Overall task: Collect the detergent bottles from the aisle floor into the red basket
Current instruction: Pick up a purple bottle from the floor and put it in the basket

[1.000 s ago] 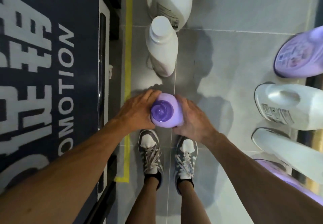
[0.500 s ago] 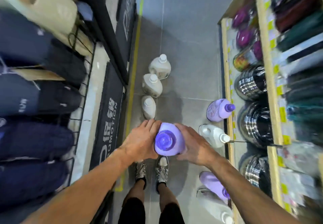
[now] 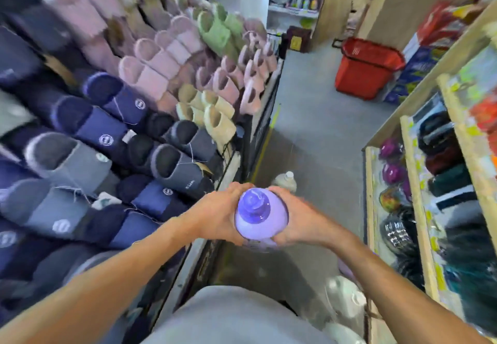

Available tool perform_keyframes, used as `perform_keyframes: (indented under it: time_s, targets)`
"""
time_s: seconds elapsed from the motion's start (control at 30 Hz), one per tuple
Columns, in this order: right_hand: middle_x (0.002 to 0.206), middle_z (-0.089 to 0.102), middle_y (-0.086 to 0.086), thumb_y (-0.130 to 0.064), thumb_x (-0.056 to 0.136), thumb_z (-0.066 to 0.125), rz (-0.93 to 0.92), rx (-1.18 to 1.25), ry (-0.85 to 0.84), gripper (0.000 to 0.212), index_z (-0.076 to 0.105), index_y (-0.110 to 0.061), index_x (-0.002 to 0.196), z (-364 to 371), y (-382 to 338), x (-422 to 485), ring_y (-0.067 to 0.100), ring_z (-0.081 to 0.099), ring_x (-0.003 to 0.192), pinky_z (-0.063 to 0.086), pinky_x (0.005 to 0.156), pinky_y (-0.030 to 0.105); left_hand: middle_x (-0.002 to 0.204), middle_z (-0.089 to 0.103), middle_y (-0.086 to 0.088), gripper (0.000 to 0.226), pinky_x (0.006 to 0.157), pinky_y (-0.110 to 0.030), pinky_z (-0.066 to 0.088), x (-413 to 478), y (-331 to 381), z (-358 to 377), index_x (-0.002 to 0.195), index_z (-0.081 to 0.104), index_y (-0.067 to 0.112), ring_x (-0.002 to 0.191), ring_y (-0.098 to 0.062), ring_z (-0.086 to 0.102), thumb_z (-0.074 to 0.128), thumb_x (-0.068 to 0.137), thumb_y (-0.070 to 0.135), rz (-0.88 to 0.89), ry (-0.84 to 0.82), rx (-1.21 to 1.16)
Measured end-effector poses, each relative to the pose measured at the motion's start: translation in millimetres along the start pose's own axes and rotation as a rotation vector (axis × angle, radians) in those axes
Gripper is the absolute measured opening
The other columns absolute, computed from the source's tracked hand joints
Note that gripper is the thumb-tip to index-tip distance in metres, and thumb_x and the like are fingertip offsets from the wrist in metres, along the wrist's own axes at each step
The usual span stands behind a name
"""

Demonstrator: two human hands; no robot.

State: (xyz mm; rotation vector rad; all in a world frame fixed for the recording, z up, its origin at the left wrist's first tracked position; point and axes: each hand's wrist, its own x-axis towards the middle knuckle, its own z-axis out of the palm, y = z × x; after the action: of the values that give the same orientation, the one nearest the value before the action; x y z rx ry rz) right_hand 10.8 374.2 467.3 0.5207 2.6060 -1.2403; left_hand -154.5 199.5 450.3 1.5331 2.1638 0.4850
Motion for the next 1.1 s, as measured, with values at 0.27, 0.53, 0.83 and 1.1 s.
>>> perform_keyframes:
  time_s: [0.27, 0.53, 0.83, 1.1]
  targets:
    - [0.126, 0.061, -0.020, -0.044, 0.054, 0.075, -0.303, -0.073, -0.304, 0.085, 0.043, -0.050, 0.132, -2.3, -65.9, 28.1, 0.010, 0.061, 0.115, 0.053, 0.097, 0.041, 0.113, 0.042, 0.023, 0.099, 0.079, -0.036, 0.051, -96.5, 18.5, -17.3, 0.134, 0.034, 0.040, 0.090, -0.018, 0.062, 0.073, 0.052, 0.078, -0.360, 0.238, 0.094]
    - [0.130, 0.060, -0.012, -0.023, 0.057, 0.078, -0.614, -0.158, -0.631, 0.089, 0.045, -0.036, 0.138, 72.6, -145.4, 25.3, 0.011, 0.060, 0.118, 0.051, 0.101, 0.039, 0.130, 0.047, 0.017, 0.113, 0.084, -0.033, 0.045, -235.7, 64.0, 15.2, 0.140, 0.023, 0.042, 0.113, -0.017, 0.058, 0.069, 0.043, 0.077, -0.791, 0.488, -0.025]
    - [0.130, 0.057, -0.021, -0.005, 0.061, 0.087, -0.898, -0.282, -1.006, 0.091, 0.045, -0.033, 0.137, 244.8, -262.6, -81.0, -0.018, 0.054, 0.111, 0.040, 0.091, 0.006, 0.120, 0.056, 0.021, 0.103, 0.091, -0.031, 0.049, -457.8, 148.5, 95.0, 0.131, 0.034, 0.049, 0.111, -0.008, 0.061, 0.088, 0.044, 0.061, -1.211, 0.873, -0.208]
    - [0.128, 0.058, -0.024, -0.021, 0.064, 0.092, -1.156, -0.373, -1.262, 0.090, 0.044, -0.038, 0.139, 399.4, -336.3, -240.5, -0.010, 0.056, 0.116, 0.048, 0.099, 0.019, 0.123, 0.055, 0.014, 0.090, 0.087, -0.037, 0.054, -640.6, 257.6, 172.4, 0.133, 0.039, 0.044, 0.109, -0.017, 0.063, 0.080, 0.054, 0.060, -1.532, 0.908, -0.110]
